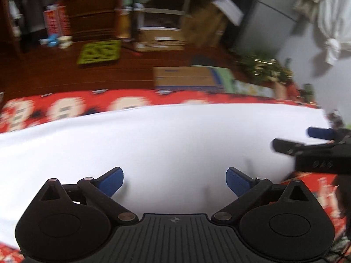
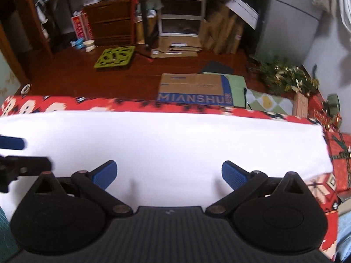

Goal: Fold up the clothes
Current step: 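Open both grippers wide and press them flat on the bundle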

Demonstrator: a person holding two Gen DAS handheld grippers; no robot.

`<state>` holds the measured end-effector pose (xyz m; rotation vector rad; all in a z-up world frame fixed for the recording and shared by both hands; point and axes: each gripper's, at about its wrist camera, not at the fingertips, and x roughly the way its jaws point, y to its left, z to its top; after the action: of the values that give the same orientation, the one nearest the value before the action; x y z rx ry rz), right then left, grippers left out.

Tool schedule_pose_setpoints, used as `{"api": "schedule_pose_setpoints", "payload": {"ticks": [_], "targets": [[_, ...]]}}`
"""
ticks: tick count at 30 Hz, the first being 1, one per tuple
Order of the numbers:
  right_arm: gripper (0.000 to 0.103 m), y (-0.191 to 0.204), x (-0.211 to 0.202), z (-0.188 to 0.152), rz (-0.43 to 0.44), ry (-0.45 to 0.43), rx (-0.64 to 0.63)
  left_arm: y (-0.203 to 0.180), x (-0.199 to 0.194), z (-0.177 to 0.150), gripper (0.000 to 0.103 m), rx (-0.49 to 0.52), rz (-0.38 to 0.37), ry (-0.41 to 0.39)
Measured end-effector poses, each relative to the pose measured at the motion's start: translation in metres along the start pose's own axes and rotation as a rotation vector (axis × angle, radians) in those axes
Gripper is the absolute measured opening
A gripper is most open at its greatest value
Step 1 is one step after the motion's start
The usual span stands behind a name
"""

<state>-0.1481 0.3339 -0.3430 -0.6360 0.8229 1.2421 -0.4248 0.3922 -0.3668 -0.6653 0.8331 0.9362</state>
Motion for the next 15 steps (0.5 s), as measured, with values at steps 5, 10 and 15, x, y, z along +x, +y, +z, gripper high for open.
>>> {"api": "schedule_pose_setpoints", "payload": {"ticks": [5,10,15], "targets": [[0.103,0.088,0.010,-0.004,0.018,-0.014,-0.028,0.062,0.000,-0.016,0.101,-0.076,0.075,-0.026],[0.103,0.148,0.041,-0.019,0.046,0.043,-0.051,0.108,0.023,-0.028,0.101,-0.201,0.102,-0.001],[0.103,0.178,0.062,-0.036,0.012,0.064,-0.044,0.117,0.027,-0.040,0.103,-0.156,0.132,-0.062]]}}
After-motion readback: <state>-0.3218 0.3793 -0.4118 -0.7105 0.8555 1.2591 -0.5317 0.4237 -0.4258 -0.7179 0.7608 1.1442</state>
